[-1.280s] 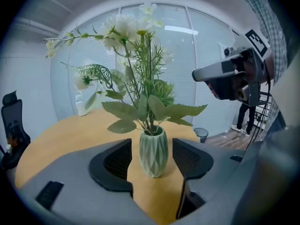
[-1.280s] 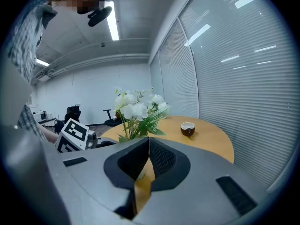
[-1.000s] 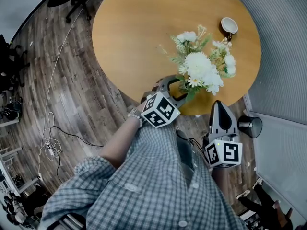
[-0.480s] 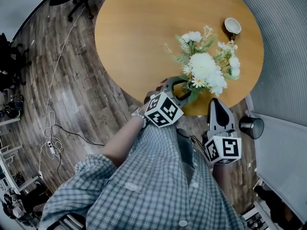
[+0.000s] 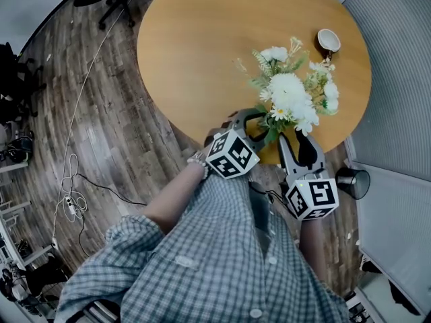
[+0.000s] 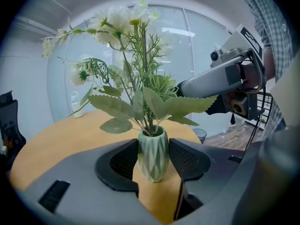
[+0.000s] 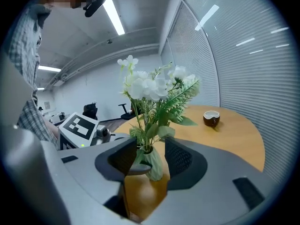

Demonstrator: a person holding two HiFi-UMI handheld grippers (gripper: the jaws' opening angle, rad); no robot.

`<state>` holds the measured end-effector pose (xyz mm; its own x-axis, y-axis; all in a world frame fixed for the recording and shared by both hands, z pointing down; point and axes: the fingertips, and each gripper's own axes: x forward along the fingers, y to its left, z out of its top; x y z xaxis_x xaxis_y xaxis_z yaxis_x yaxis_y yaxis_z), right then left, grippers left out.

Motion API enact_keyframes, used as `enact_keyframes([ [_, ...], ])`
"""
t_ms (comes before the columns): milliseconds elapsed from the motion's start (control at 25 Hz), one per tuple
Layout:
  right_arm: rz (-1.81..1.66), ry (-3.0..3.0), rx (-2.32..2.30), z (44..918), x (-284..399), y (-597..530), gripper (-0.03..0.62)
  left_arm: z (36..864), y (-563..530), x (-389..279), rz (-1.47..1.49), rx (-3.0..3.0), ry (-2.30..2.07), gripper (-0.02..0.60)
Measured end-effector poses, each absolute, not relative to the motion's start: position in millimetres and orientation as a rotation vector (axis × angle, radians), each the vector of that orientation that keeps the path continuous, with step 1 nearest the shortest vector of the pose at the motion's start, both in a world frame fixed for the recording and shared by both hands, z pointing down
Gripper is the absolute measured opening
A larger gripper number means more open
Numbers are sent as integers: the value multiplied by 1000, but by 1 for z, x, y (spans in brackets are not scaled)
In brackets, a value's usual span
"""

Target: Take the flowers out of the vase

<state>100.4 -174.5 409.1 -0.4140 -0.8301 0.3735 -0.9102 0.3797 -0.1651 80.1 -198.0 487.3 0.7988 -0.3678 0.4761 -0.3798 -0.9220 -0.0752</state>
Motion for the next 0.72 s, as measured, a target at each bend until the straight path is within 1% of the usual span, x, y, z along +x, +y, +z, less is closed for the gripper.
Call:
enact_keyframes([
  [80,525,-2439,1530,408,94,-178,166,488,-198,79,777,2956,-616,219],
  [200,527,-2465,1504,408,85,-184,184,488,-198,79,781,2958,-619,219],
  [400,539,-2490,1512,403,72,-194,189,485,-199,74,786,2964,-617,219],
  [720,538,-2502,1552,411,78,-203,189,490,-191,83,800,2972,-609,219],
])
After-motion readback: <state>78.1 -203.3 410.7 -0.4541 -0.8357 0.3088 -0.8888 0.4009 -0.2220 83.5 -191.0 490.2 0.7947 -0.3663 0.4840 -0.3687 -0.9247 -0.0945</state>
